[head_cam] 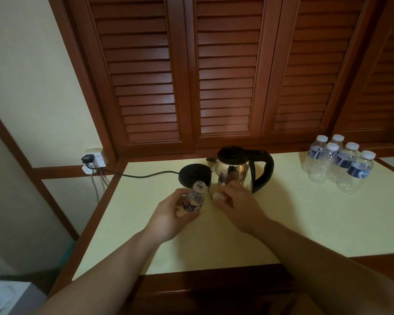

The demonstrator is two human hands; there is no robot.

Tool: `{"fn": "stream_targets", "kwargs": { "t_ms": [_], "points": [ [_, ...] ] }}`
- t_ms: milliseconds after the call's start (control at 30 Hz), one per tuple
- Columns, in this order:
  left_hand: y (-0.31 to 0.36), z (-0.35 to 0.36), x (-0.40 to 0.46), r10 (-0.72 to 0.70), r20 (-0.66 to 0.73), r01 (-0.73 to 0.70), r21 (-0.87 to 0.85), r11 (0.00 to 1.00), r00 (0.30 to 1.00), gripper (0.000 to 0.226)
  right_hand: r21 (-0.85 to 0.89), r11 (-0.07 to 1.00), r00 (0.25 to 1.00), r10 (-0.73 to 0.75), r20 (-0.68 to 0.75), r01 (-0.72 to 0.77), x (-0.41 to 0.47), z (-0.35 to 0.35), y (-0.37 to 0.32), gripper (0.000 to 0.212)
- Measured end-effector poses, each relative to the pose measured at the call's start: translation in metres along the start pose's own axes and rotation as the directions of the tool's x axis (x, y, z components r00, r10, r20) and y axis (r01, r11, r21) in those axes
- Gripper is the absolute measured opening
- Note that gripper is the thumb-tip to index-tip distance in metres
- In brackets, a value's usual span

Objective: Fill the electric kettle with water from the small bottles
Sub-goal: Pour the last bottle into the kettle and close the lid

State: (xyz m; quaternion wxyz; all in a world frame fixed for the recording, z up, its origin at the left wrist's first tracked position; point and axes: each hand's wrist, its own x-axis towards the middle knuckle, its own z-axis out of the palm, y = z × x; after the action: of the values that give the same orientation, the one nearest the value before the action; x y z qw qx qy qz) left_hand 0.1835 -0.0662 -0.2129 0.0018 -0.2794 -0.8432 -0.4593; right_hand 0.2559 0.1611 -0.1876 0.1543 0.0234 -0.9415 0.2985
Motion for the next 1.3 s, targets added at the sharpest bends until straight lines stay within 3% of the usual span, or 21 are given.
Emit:
{"fn": "stream_targets", "kwargs": {
  "t_ms": [100, 233, 467, 667, 767, 900, 967, 1033, 1100, 1233, 1300],
  "points": [
    [-0.002, -0.006, 0.004, 0.043, 0.007, -0.044, 0.107, 0.993, 0.999, 0.053, 0.139, 0.990, 0.995, 0.005, -0.099, 0.009, 0.007, -0.019, -0.016, 0.031],
    [-0.001, -0.010, 0.009, 0.079, 0.012, -0.080, 0.157, 0.984, 0.997, 0.060, 0.218, 0.976, 1.000, 0.004, -0.007, -0.002, 0.011, -0.030, -0.025, 0.034],
    [0.003, -0.014, 0.014, 0.103, 0.067, -0.115, 0.216, 0.970, 0.992, 0.064, 0.196, 0.980, 0.999, 0.006, 0.051, -0.016, 0.009, -0.033, -0.018, 0.035],
    [0.007, -0.012, 0.018, 0.059, 0.211, -0.101, 0.194, 0.976, 0.976, 0.063, 0.170, 0.983, 0.988, 0.042, 0.146, -0.067, 0.000, -0.038, -0.005, 0.033],
    [0.010, 0.001, 0.019, 0.133, 0.186, -0.173, 0.218, 0.961, 0.974, 0.062, 0.159, 0.977, 0.986, 0.124, 0.112, -0.141, -0.006, -0.034, 0.004, 0.020],
    [0.019, 0.026, 0.022, 0.161, 0.204, -0.204, 0.214, 0.955, 0.966, 0.063, 0.077, 0.970, 0.968, 0.222, 0.114, -0.231, -0.013, -0.036, 0.014, 0.041],
    [0.023, 0.039, 0.024, 0.158, 0.223, -0.203, 0.198, 0.959, 0.962, 0.063, 0.110, 0.961, 0.964, 0.243, 0.106, -0.254, -0.017, -0.044, 0.021, 0.039],
    [0.028, 0.049, 0.026, 0.156, 0.214, -0.195, 0.175, 0.965, 0.964, 0.062, 0.226, 0.941, 0.966, 0.230, 0.121, -0.252, -0.022, -0.057, 0.031, 0.026],
    [0.034, 0.061, 0.028, 0.154, 0.210, -0.187, 0.151, 0.971, 0.966, 0.062, 0.257, 0.942, 0.971, 0.179, 0.156, -0.215, -0.027, -0.071, 0.044, 0.026],
    [0.058, 0.094, 0.030, 0.154, 0.175, -0.184, 0.169, 0.968, 0.973, 0.065, 0.141, 0.978, 0.981, 0.132, 0.143, -0.152, -0.033, -0.093, 0.073, 0.028],
    [0.076, 0.117, 0.034, 0.190, 0.164, -0.216, 0.160, 0.963, 0.968, 0.064, 0.086, 0.981, 0.982, 0.164, 0.096, -0.173, -0.035, -0.105, 0.091, 0.040]
  ]
}}
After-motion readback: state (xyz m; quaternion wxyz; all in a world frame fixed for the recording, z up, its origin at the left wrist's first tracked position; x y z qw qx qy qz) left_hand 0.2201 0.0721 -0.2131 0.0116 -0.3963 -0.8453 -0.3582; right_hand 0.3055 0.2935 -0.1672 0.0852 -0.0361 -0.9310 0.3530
